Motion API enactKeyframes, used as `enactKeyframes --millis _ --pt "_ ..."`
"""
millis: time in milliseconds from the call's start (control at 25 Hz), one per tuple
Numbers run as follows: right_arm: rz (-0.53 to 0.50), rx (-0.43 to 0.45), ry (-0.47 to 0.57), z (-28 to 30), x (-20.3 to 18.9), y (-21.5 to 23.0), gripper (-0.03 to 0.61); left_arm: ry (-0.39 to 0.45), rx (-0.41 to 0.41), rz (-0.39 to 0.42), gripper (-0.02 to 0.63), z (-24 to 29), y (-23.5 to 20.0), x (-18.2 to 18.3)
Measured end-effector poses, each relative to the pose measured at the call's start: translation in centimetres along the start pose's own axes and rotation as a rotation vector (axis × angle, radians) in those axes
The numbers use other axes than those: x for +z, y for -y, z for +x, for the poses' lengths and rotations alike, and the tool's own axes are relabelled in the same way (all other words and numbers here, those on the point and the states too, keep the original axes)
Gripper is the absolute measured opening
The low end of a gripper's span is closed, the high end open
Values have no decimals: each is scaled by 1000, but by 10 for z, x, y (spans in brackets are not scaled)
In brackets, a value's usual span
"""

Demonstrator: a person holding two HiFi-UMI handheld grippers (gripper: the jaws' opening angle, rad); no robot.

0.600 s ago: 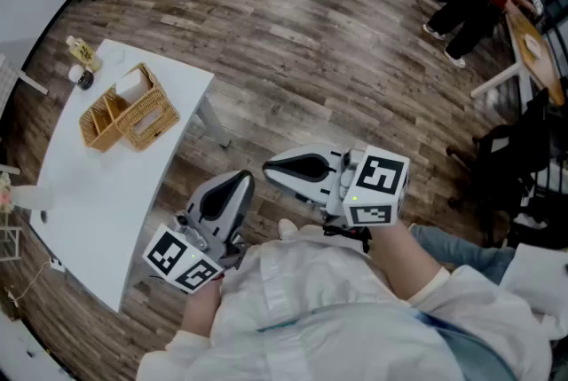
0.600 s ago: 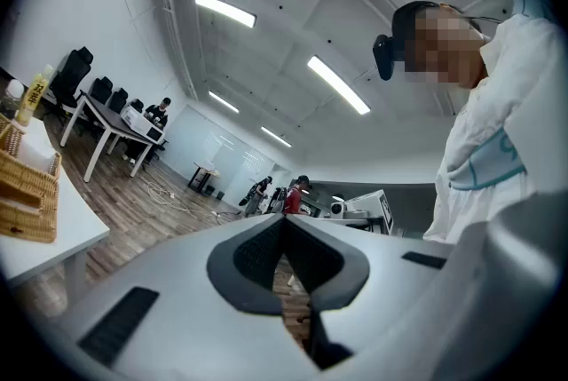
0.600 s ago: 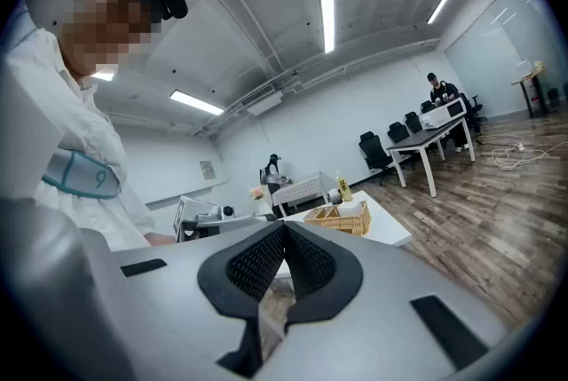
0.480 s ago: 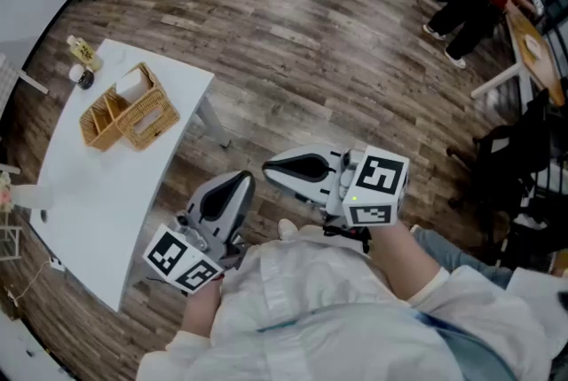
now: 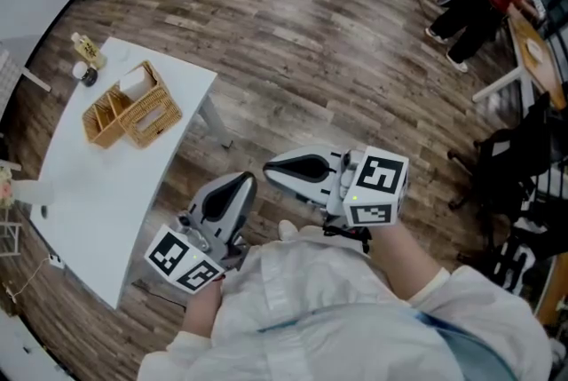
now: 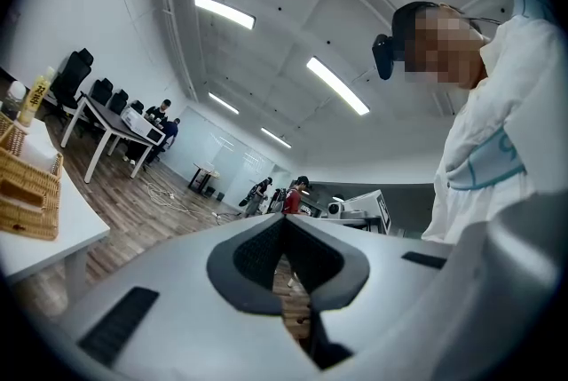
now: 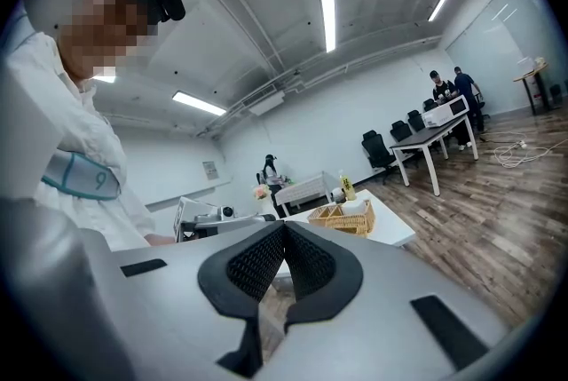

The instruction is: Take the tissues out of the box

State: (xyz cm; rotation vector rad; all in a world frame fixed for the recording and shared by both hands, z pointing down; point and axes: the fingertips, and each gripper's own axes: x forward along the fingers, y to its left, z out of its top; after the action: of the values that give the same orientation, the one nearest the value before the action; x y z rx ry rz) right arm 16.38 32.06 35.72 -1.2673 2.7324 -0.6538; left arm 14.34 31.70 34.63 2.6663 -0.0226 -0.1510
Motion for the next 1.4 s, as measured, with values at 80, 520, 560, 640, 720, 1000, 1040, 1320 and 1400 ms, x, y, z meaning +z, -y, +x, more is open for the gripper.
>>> enactKeyframes --millis 80,520,560,640,720,1000,1040,1320,1400 --pt "-1 4 -1 1 -1 -1 32 3 0 0 2 -1 1 0" --pt "31 31 15 5 3 1 35 -2 0 -10 2 1 -1 -1" --pt "33 33 17 5 3 2 35 -2 1 -12 2 1 -2 -1" --pt "36 36 17 7 4 4 35 -2 3 -15 2 2 -4 -1" --pt "39 40 15 10 4 6 35 -2 5 -15 2 2 -7 -1" --pt "52 62 4 12 8 20 35 10 29 -14 2 12 -18 4" --pt "52 67 1 13 9 22 35 14 35 -14 2 12 -19 6" --pt "55 97 -22 45 16 35 35 30 77 -23 2 -3 -50 18" --pt "51 104 -30 62 19 38 35 34 81 -21 2 -10 -63 25"
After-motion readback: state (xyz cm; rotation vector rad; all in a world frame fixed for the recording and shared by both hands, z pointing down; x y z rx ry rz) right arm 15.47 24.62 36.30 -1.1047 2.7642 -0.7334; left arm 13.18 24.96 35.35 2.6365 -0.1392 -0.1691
